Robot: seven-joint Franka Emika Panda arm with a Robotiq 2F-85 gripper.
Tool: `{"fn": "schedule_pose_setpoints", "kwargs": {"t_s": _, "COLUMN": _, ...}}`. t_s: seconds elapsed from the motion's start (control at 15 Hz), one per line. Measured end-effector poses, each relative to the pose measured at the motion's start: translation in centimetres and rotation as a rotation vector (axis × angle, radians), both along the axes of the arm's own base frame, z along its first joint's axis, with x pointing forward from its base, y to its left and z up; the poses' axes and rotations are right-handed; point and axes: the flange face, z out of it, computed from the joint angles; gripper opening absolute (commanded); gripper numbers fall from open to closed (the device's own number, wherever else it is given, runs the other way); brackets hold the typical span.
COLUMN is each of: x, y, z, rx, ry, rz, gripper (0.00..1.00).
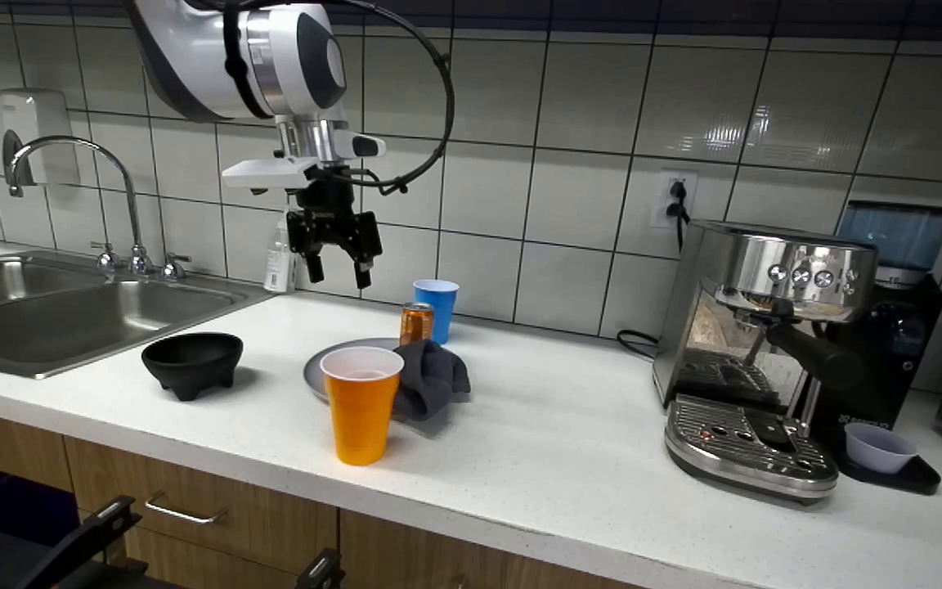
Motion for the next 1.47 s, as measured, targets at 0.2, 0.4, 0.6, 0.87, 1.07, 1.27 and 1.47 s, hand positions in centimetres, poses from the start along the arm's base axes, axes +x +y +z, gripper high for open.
{"fn": "schedule_pose_setpoints", "kwargs": {"t_s": 0.2, "x": 0.1, "y": -1.3, "z": -0.2, "rx": -0.003, "ry": 0.005, "rz": -0.018, "gripper": 1.00}}
{"fn": "schedule_pose_setpoints", "kwargs": {"t_s": 0.4, "x": 0.3, "y": -2.5, "z": -0.6, "rx": -0.005, "ry": 0.011, "rz": -0.040, "gripper": 1.00}}
{"fn": "schedule_pose_setpoints", "kwargs": {"t_s": 0.6, "x": 0.3, "y": -3.0, "z": -0.8, "rx": -0.006, "ry": 0.015, "rz": -0.050, "gripper": 1.00}}
{"fn": "schedule_pose_setpoints", "kwargs": {"t_s": 0.87, "x": 0.3, "y": -2.9, "z": -0.9, "rx": -0.006, "ry": 0.015, "rz": -0.047, "gripper": 1.00}}
{"fn": "schedule_pose_setpoints", "kwargs": {"t_s": 1.07, "x": 0.3, "y": -2.9, "z": -0.9, "rx": -0.006, "ry": 0.015, "rz": -0.047, "gripper": 1.00}}
{"fn": "schedule_pose_setpoints", "kwargs": {"t_s": 1.27, "x": 0.3, "y": -2.8, "z": -1.0, "rx": -0.005, "ry": 0.015, "rz": -0.046, "gripper": 1.00}}
{"fn": "schedule_pose_setpoints", "kwargs": {"t_s": 1.47, "x": 0.4, "y": -2.8, "z": -1.2, "rx": -0.004, "ry": 0.013, "rz": -0.045, "gripper": 1.00}}
